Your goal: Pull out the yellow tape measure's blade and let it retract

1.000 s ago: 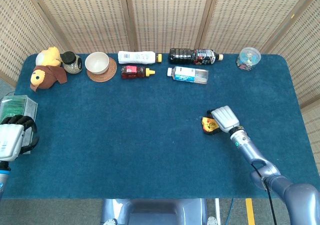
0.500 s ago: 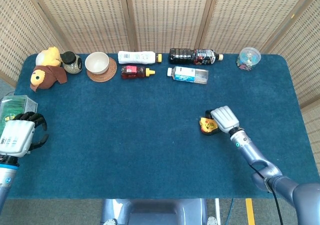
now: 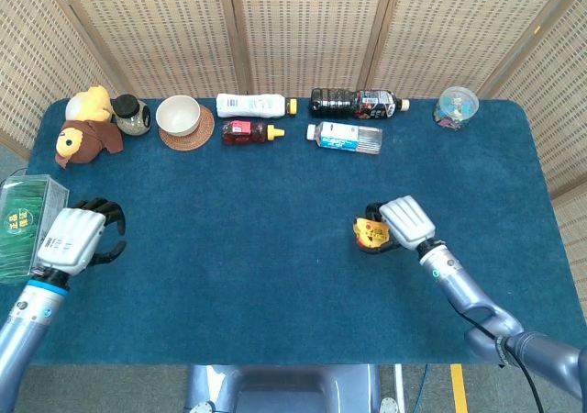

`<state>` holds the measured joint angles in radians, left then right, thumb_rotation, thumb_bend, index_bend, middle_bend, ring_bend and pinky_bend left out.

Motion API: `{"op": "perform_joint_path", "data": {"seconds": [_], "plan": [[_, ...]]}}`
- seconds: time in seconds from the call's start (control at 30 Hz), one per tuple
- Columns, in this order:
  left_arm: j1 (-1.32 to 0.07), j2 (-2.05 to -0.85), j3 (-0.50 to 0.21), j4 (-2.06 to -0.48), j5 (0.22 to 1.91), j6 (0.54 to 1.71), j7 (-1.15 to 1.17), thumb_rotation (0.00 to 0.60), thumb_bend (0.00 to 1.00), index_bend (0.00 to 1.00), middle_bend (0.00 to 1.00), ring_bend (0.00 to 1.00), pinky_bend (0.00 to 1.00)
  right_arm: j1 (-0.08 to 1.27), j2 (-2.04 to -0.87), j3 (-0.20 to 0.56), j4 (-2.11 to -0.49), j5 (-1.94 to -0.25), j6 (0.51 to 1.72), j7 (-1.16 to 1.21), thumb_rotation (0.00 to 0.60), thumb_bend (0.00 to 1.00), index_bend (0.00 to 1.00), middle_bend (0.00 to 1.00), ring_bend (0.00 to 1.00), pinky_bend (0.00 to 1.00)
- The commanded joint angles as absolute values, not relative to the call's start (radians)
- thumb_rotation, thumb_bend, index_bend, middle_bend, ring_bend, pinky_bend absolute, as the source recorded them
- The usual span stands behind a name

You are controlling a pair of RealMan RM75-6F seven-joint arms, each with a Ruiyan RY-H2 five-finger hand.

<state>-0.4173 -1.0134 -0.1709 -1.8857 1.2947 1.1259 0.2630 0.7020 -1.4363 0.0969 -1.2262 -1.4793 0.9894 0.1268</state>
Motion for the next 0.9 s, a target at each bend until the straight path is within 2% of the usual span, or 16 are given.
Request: {"op": "perform_joint_path", "data": {"seconds": [0.03,0.3,0.47,0.57,0.8,0.9], "plan": [[-0.445,-1.024,-0.186,-1.896,1.275,1.095,0.257,0.6,0.28,0.55,0.41,0.28,0.35,0.686,-1.393,0.112,-1.305,-1.466,1.019,0.091,0.384,0.17,0.58,0.61,0.62,0.65],[-0.554,-1.063,-0.228,-1.907,1.215,0.961,0.214,0.6,0.28,0.55,0.41,0.34,0.41,0.657,-1.332,0.121,-1.459,-1.462,1.071,0.037,0.386,0.17,0.58,0.61,0.62,0.65],[-0.625,-1.094,-0.253,-1.892,1.185,0.9,0.223,0.6,0.28,0.55,0.44,0.42,0.5,0.646,-1.308,0.123,-1.525,-1.462,1.089,0.005,0.386,0.17,0.58,0.61,0.62,0.65],[-0.67,-1.121,-0.266,-1.877,1.169,0.869,0.235,0.6,0.28,0.55,0.45,0.44,0.53,0.641,-1.298,0.123,-1.558,-1.461,1.095,-0.018,0.382,0.17,0.58,0.61,0.62,0.66],[-0.757,-1.188,-0.287,-1.843,1.151,0.84,0.271,0.6,0.27,0.55,0.45,0.44,0.49,0.634,-1.286,0.12,-1.604,-1.46,1.099,-0.053,0.385,0.17,0.58,0.61,0.62,0.66],[-0.788,-1.217,-0.293,-1.833,1.139,0.833,0.281,0.6,0.27,0.55,0.45,0.42,0.43,0.634,-1.286,0.118,-1.615,-1.463,1.098,-0.062,0.382,0.17,0.58,0.61,0.62,0.66]]}}
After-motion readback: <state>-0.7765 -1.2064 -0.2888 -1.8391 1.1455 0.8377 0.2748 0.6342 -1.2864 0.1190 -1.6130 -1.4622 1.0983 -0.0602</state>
